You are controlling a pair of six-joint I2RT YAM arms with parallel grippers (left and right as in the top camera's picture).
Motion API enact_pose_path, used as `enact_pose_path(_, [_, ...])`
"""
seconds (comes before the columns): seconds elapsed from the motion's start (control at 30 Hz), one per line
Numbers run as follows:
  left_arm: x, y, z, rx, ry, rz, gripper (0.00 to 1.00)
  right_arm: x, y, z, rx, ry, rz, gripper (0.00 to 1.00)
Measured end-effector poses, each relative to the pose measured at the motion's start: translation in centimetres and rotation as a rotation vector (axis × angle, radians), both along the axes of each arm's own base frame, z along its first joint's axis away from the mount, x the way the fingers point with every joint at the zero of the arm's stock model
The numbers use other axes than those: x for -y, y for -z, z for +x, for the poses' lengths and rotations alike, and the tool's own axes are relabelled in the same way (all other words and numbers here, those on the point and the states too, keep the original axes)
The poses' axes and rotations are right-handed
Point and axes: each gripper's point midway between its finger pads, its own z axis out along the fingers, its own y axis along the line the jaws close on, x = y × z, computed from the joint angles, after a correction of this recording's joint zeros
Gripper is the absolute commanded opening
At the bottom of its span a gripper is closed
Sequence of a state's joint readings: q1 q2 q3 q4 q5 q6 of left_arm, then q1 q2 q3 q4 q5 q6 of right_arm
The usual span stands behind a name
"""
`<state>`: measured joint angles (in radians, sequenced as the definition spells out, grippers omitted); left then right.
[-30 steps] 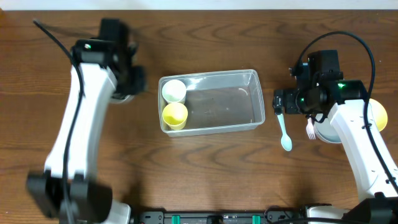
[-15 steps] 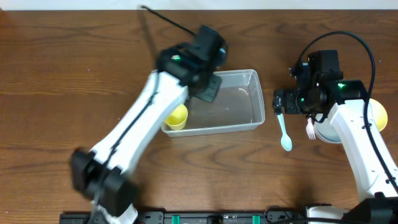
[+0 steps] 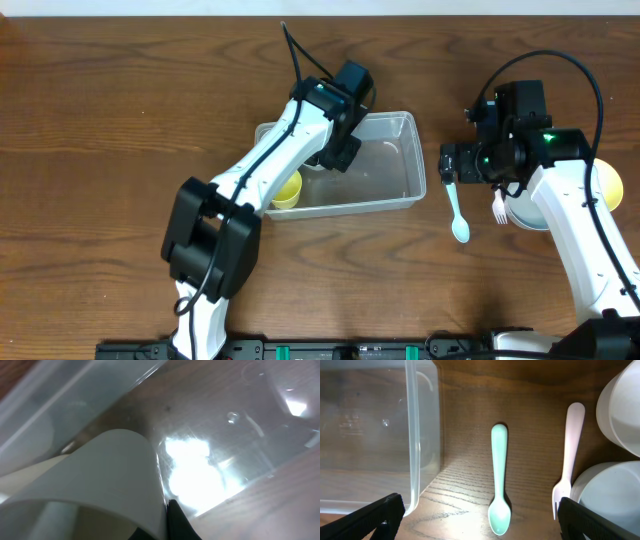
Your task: Pack container
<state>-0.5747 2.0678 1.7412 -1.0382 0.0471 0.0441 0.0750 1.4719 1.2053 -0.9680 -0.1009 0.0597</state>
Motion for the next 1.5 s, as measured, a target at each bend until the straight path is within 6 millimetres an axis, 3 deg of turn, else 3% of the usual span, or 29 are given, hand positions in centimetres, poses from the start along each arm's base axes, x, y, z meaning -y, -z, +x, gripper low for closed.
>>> enact_pose_path(0.13, [0.1,1.1,0.5,-0.001,0.023,0.006,0.13,0.0,0.0,0.0,0.0,0.0,0.0,0.99])
enact_pose_path(0.2, [0.3,1.1,0.7,0.008,0.039,0.003,0.32,0.0,0.0,0.0,0.0,0.0,0.0,0.99])
enact_pose_path(0.33, [0.3,1.1,0.8,0.014,0.043,0.0,0.46,0.0,0.0,0.0,0.0,0.0,0.0,0.99])
enact_pose_path(0.63, [-1.2,0.6,-0.2,-0.026,0.039,0.072,0.5,0.0,0.0,0.0,-0.001,0.0,0.0,0.99])
enact_pose_path(0.77, [-1.3,-2.1,0.0,0.001,0.04,0.074,0.63,0.0,0.0,0.0,0.0,0.0,0.0,0.99])
enact_pose_path(0.83, [-1.2,-4.5,0.3,0.051,0.038,0.048,0.68,0.0,0.0,0.0,-0.001,0.0,0.0,0.99])
enact_pose_path(0.93, [-1.7,-9.6,0.4,0.16,0.025,-0.01,0.7,0.0,0.0,0.0,-0.001,0.0,0.0,0.99])
enact_pose_path(1.03, [-4.0,-15.1,-0.4,0.252,-0.031,-0.061,0.77,0.1,0.0,0.0,-0.001,0.003,0.0,0.99])
enact_pose_path(1.17, [-9.7,-19.0,-1.0,0.308,-0.203,-0.084,0.8,1.3,-0.9,-0.6,-0.032,0.05,-0.017,0.99])
enact_pose_path(1.23, [-12.6,-19.8,-0.5,0.327,-0.295,-0.082,0.81,2.4,-2.9,-0.1,-0.012,0.087,-0.04,0.99])
enact_pose_path(1.33, [-17.8,-19.9,0.2,0.334,-0.461,-0.074,0.81,4.2,-7.4,1.7,0.09,0.141,-0.083,0.99])
enact_pose_path(1.43, [-21.5,-19.4,0.4,0.314,-0.587,-0.083,0.81,6.2,-12.0,3.3,0.212,0.2,-0.121,0.99])
enact_pose_path(1.5, [-23.4,-19.0,0.4,0.302,-0.655,-0.107,0.81,7.5,-13.6,3.8,0.255,0.236,-0.138,0.99])
